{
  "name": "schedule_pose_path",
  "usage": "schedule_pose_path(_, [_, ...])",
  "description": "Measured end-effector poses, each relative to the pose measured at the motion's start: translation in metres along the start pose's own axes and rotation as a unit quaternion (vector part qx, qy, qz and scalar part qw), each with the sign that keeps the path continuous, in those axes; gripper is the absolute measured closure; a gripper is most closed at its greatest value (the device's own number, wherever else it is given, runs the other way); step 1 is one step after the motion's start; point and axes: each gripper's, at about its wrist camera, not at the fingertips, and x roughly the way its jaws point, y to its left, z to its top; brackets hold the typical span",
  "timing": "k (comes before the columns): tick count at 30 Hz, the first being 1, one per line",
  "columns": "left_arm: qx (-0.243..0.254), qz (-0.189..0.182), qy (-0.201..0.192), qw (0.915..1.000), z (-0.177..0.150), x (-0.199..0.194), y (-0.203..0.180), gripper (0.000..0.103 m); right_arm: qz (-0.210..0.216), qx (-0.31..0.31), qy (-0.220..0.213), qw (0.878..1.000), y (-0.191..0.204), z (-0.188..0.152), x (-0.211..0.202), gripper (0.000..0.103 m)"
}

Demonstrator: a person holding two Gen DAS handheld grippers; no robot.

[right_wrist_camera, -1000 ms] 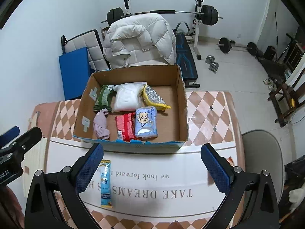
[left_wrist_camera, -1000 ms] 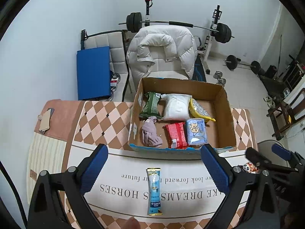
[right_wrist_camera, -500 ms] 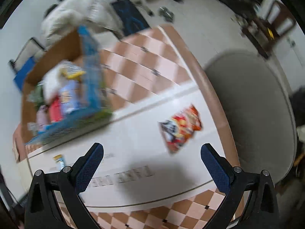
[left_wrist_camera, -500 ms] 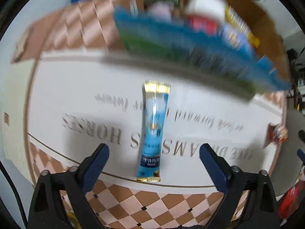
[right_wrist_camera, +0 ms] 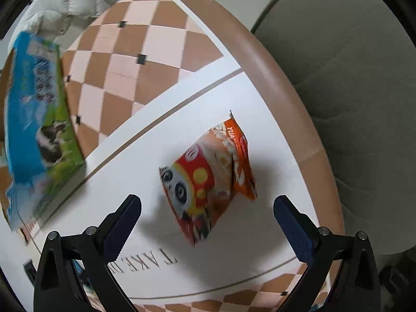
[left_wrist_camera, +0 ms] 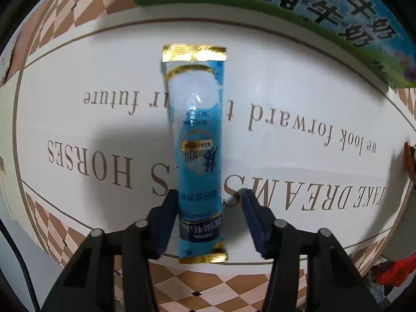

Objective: Organize soft objects
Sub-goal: 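Grasp the blue tube snack with the left tool while the right tool grasps the orange panda bag, then carry the tube and panda bag into the box and release both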

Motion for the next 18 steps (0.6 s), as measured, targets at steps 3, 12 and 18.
schedule_pose_path(3, [0.005, -0.001, -0.001, 1.0, -0.007, 0.0, -0.008, 0.076, 0.01, 0.02, 0.006, 1.0, -0.004, 0.008, 0.009, 0.001])
schedule_pose_path(12, [0.0, -0.021, -0.008, 0.9997, -0.02, -0.008, -0.021, 0.089, 0.015, 0.033, 0.013, 0.999, 0.001, 0.021, 0.03, 0.031])
schedule_pose_path(18, [0.01, -0.05, -0.038, 0.9979, -0.038, -0.044, -0.034, 0.09, 0.011, -0.043, -0.011, 0.999, 0.03, 0.001, 0.016, 0.039])
